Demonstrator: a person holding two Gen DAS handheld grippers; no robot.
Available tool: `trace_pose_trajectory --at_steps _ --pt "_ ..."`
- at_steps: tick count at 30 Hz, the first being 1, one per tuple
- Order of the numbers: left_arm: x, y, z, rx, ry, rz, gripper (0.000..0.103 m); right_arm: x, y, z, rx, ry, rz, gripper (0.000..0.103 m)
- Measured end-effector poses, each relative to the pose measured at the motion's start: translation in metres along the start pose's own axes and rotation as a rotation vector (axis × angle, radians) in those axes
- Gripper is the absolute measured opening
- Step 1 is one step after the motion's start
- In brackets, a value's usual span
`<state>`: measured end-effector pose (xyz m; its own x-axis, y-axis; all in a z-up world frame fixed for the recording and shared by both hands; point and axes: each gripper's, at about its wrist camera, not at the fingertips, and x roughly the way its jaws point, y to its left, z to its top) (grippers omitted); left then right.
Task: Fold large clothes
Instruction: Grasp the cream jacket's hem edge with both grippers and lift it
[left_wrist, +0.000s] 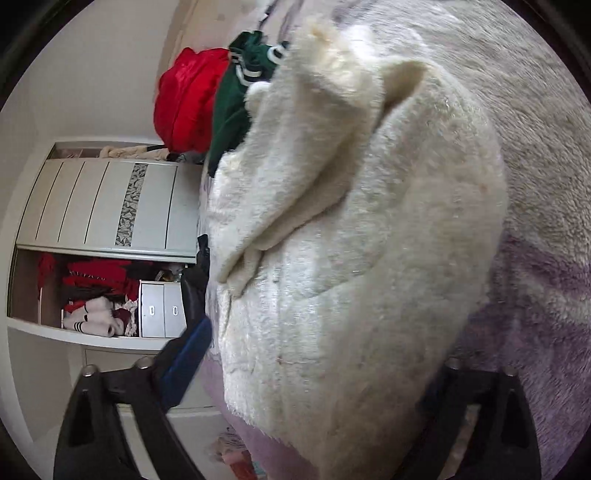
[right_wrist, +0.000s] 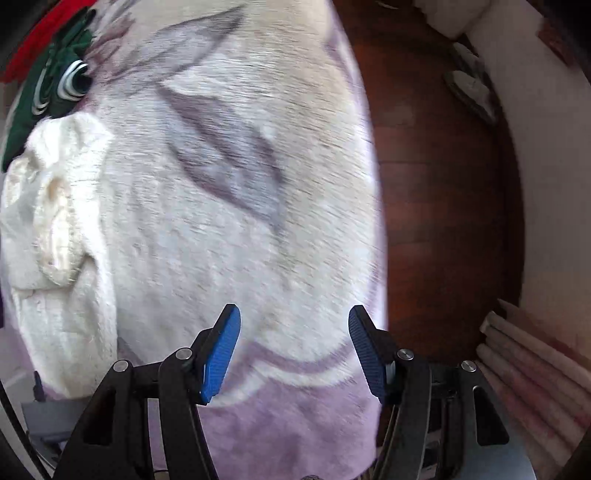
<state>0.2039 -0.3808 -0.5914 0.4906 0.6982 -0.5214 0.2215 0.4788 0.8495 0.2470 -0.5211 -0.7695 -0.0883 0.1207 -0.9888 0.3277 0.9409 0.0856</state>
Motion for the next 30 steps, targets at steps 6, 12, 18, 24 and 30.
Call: trace_pose_trajectory --at_steps 6,12,18,24,30 --pt "0.003 0.033 -0.014 -0.015 -0.038 -0.022 0.029 0.013 0.066 0.035 -0.098 0.015 0.466 0.091" --pt "0.016 0.046 -0.009 -0.007 -0.047 0.0 0.028 0.056 0.134 0.069 -0.079 0.13 0.76 0.101" --pt "0.035 0.053 -0.004 -0.023 -0.015 -0.014 0.028 0.092 0.175 0.085 -0.037 0.242 0.76 0.101" --pt "0.043 0.057 -0.004 -0.03 -0.011 -0.045 0.028 0.114 0.18 0.091 0.069 0.248 0.777 0.068" --pt "0.05 0.081 -0.007 -0.079 0.011 -0.098 0.028 0.079 0.208 0.088 0.051 0.18 0.744 0.027"
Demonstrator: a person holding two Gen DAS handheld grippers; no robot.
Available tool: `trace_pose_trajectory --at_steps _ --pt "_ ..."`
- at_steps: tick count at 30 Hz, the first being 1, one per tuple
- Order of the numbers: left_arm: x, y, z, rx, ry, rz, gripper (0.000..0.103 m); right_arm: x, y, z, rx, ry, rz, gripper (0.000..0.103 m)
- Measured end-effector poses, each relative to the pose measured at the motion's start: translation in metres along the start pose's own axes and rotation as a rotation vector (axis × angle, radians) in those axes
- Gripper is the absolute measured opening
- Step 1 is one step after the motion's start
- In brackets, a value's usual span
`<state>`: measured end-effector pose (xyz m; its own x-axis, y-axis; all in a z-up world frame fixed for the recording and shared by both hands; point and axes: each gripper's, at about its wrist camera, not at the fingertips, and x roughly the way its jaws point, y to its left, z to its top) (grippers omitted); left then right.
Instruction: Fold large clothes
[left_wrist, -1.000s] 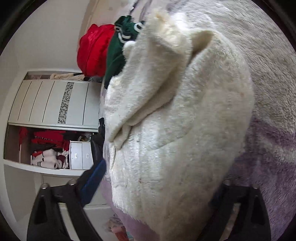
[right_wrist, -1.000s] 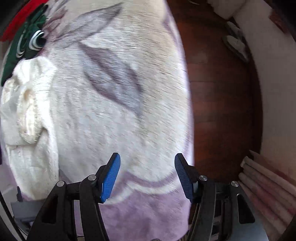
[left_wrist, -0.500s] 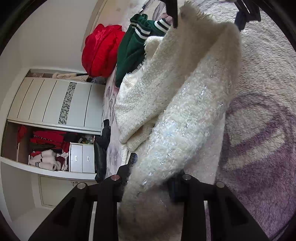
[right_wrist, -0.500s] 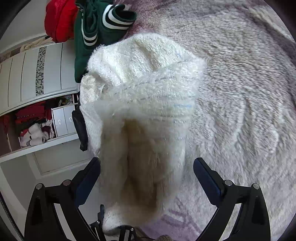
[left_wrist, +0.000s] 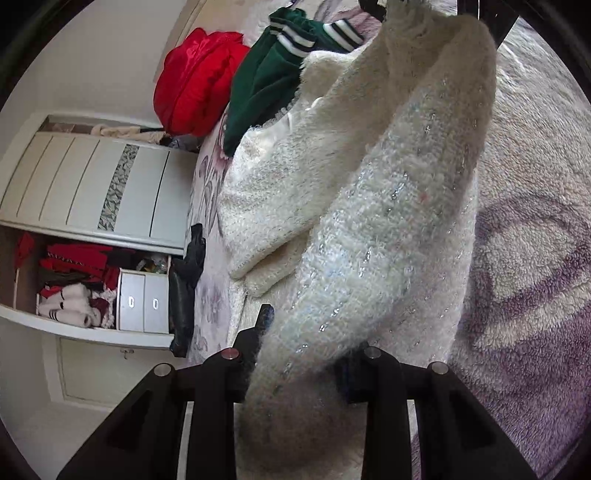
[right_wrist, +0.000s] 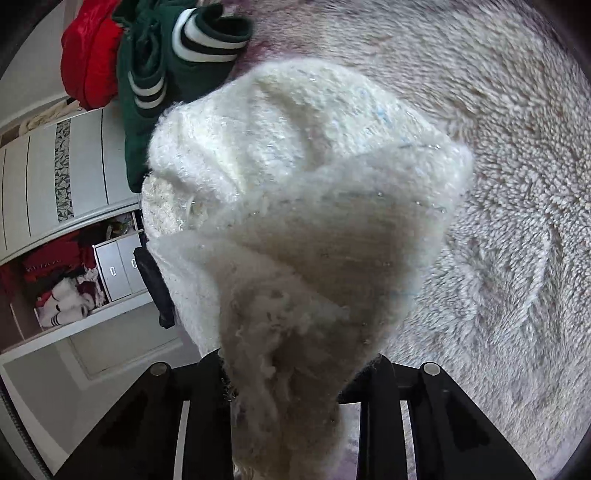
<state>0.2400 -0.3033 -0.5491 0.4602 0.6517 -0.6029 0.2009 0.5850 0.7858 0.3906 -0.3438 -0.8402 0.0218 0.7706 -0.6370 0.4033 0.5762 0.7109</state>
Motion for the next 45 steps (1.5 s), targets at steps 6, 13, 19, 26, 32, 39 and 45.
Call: trace_pose_trajectory --at_steps 6,13,19,26,32,39,45 --pt "0.004 0.056 -0.017 -0.127 0.018 -0.09 0.028 -0.027 0.077 -0.026 -0.044 -0.041 -0.022 0.025" --pt "0.042 0.144 -0.058 -0.338 0.103 -0.297 0.028 0.004 0.206 -0.047 -0.127 -0.031 -0.191 0.025" --pt "0.13 0.193 -0.109 -0.477 0.232 -0.455 0.03 0.119 0.298 -0.041 -0.209 0.026 -0.423 0.025" --pt "0.219 0.226 -0.197 -0.653 0.397 -0.704 0.037 0.244 0.333 -0.04 -0.188 0.155 -0.549 0.071" --pt "0.237 0.252 -0.252 -0.778 0.438 -0.909 0.04 0.219 0.361 -0.065 -0.209 0.207 -0.199 0.08" --pt "0.251 0.274 -0.224 -0.933 0.297 -1.16 0.06 0.129 0.312 -0.087 -0.213 0.054 -0.337 0.08" --pt "0.273 0.227 -0.196 -0.857 0.352 -1.066 0.008 0.086 0.238 -0.088 -0.081 0.019 -0.393 0.08"
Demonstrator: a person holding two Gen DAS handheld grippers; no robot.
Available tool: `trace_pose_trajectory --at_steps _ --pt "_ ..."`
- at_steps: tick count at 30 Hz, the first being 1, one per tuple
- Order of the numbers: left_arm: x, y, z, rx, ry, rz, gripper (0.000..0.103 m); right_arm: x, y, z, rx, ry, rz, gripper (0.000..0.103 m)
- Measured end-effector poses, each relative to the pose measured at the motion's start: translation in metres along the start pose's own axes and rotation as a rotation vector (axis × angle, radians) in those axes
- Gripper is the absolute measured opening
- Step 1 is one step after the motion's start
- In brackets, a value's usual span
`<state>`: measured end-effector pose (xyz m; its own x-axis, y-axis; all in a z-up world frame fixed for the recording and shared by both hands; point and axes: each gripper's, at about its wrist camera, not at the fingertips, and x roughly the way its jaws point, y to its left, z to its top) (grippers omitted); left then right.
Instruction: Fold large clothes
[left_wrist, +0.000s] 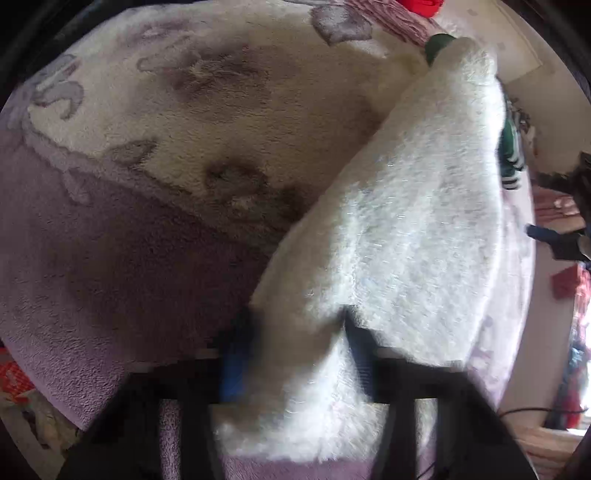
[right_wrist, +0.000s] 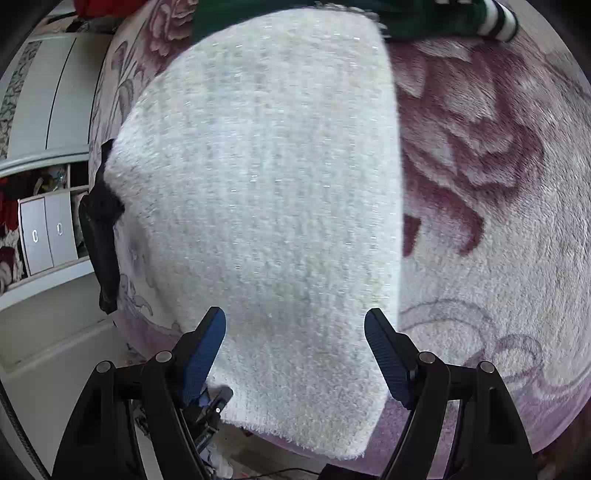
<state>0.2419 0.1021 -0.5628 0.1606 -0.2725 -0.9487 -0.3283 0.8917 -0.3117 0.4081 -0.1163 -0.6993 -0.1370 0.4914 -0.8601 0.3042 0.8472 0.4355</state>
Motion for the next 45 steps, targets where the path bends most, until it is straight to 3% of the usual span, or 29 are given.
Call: trace_pose_trajectory --at_steps 5,9,12,14,15,18,21,25,28,29,30,31,32,33,34,35,38,42,45 --pt "-0.016 0.011 -0.026 -0.101 -0.039 -0.051 0.007 -0.005 -0.009 0.016 0.011 -0.03 0.041 0.08" --pt "-0.019 0.005 -0.03 -0.094 -0.054 -0.022 0.007 0.002 0.05 0.05 -0.068 -0.013 0.141 0.08" --pt "-0.018 0.012 -0.023 -0.091 -0.063 -0.005 0.007 0.035 0.116 0.074 -0.135 0.008 0.092 0.079" --pt "-0.018 0.011 -0.024 -0.081 -0.073 0.006 0.007 0.067 0.146 0.094 -0.139 0.023 -0.002 0.048" --pt "-0.019 0.008 -0.024 -0.071 -0.083 0.015 0.007 0.082 0.155 0.102 -0.122 0.015 -0.065 0.014" --pt "-0.03 0.017 -0.025 -0.076 -0.1 0.019 0.007 0.097 0.164 0.11 -0.108 0.014 -0.161 0.009" --pt "-0.024 0.027 -0.037 -0.103 -0.084 0.02 0.007 0.105 0.212 0.096 -0.26 -0.01 -0.156 0.007" --pt "-0.012 0.042 -0.038 -0.118 -0.035 -0.015 0.008 0.147 0.218 0.098 -0.312 0.084 -0.213 0.006" --pt "-0.023 0.052 -0.031 -0.162 0.0 -0.123 0.015 0.116 0.198 0.088 -0.284 0.108 -0.113 0.007" --pt "-0.029 0.056 -0.03 -0.177 0.013 -0.17 0.017 0.102 0.188 0.082 -0.268 0.139 -0.054 0.007" --pt "-0.035 0.06 -0.03 -0.194 0.022 -0.195 0.02 0.087 0.175 0.073 -0.252 0.174 0.015 0.018" --pt "-0.04 0.063 -0.031 -0.208 0.025 -0.206 0.023 0.073 0.163 0.063 -0.246 0.193 0.069 0.046" --pt "-0.046 0.068 -0.032 -0.223 0.03 -0.235 0.024 0.057 0.149 0.048 -0.243 0.198 0.109 0.063" --pt "-0.049 0.073 -0.033 -0.239 0.038 -0.256 0.03 0.041 0.131 0.031 -0.243 0.187 0.129 0.087" --pt "-0.053 0.078 -0.035 -0.254 0.044 -0.263 0.04 0.03 0.114 0.016 -0.242 0.18 0.128 0.089" --pt "-0.056 0.084 -0.038 -0.271 0.046 -0.264 0.044 0.022 0.092 -0.002 -0.226 0.187 0.114 0.089" --pt "-0.055 0.091 -0.039 -0.291 0.063 -0.266 0.045 0.023 0.027 -0.06 -0.115 0.234 0.086 0.089" --pt "-0.039 0.083 -0.034 -0.229 0.083 -0.268 0.047 0.054 -0.049 -0.134 0.011 0.284 0.089 0.089" --pt "-0.01 0.078 -0.02 -0.192 0.115 -0.268 0.052 0.091 -0.08 -0.167 0.056 0.268 0.1 0.089"
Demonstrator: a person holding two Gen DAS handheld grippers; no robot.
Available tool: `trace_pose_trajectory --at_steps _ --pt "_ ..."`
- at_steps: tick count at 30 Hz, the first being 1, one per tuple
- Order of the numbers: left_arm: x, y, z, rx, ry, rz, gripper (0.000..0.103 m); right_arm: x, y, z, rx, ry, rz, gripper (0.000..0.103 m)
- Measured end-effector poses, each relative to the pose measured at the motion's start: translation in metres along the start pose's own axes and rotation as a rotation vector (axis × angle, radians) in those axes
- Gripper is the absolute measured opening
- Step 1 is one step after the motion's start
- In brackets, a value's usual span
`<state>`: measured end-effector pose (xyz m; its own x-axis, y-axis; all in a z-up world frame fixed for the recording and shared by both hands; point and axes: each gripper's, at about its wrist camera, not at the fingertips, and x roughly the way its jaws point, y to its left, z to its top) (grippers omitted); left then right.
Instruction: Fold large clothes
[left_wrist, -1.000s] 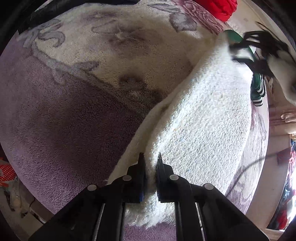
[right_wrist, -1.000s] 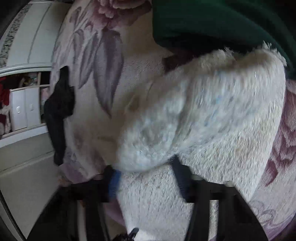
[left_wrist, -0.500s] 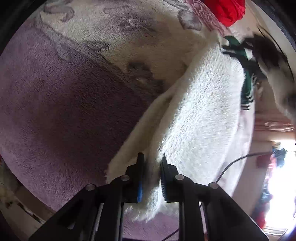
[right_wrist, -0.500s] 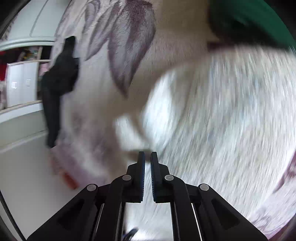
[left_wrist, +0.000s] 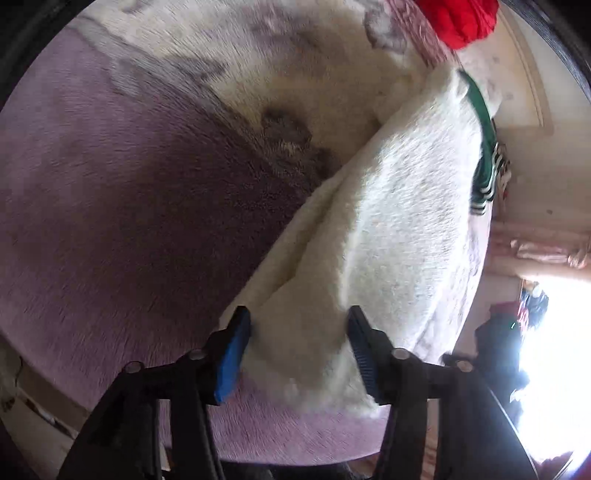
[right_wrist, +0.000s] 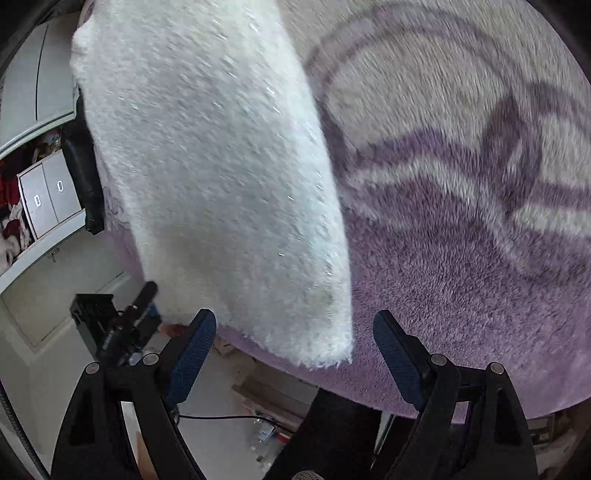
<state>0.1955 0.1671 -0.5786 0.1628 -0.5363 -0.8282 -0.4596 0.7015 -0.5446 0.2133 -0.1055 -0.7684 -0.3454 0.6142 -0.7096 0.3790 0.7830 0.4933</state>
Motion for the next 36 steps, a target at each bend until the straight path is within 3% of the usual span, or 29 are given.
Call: trace_pose_trajectory --at_steps 4,9,10,12,16,21,23,25,27,29,31,33,36 --pt "0.032 0.012 0.012 0.021 0.05 -0.019 0.054 0.048 -0.026 -0.003 0.03 -0.041 0.077 0.089" --pt "0.032 0.0 0.019 0.114 -0.003 -0.01 0.055 0.066 -0.029 -0.004 0.077 -0.171 0.193 0.091" --pt "0.031 -0.004 0.019 0.136 -0.023 -0.008 0.045 0.066 -0.026 -0.007 0.078 -0.195 0.222 0.078" --pt "0.026 -0.012 0.01 0.198 -0.059 -0.009 0.019 0.064 -0.022 -0.012 0.071 -0.214 0.299 0.03" --pt "0.006 -0.019 -0.009 0.235 -0.1 -0.035 0.012 0.063 -0.01 -0.029 0.123 -0.267 0.293 0.022" --pt "-0.018 -0.03 -0.064 0.273 -0.022 -0.05 0.011 0.028 -0.013 -0.09 0.177 -0.285 0.304 0.02" --pt "-0.012 -0.022 -0.081 0.252 0.054 -0.026 0.013 0.025 -0.023 -0.115 0.201 -0.258 0.229 0.021" --pt "-0.003 -0.01 -0.088 0.218 0.133 0.035 0.019 0.032 -0.033 -0.121 0.198 -0.174 0.141 0.029" --pt "-0.012 0.001 -0.086 0.187 0.162 0.062 0.022 0.035 -0.039 -0.117 0.222 -0.125 0.034 0.036" --pt "-0.032 -0.001 -0.078 0.19 0.147 0.097 0.024 0.025 -0.038 -0.108 0.22 -0.106 -0.002 0.038" --pt "-0.05 -0.016 -0.065 0.237 0.116 0.157 0.027 0.0 -0.029 -0.097 0.205 -0.152 -0.041 0.047" --pt "-0.06 -0.049 -0.038 0.295 0.064 0.203 0.028 -0.026 -0.01 -0.084 0.174 -0.225 -0.064 0.048" --pt "-0.055 -0.11 0.004 0.391 -0.017 0.19 0.025 -0.05 0.03 -0.053 0.079 -0.313 -0.064 0.046"
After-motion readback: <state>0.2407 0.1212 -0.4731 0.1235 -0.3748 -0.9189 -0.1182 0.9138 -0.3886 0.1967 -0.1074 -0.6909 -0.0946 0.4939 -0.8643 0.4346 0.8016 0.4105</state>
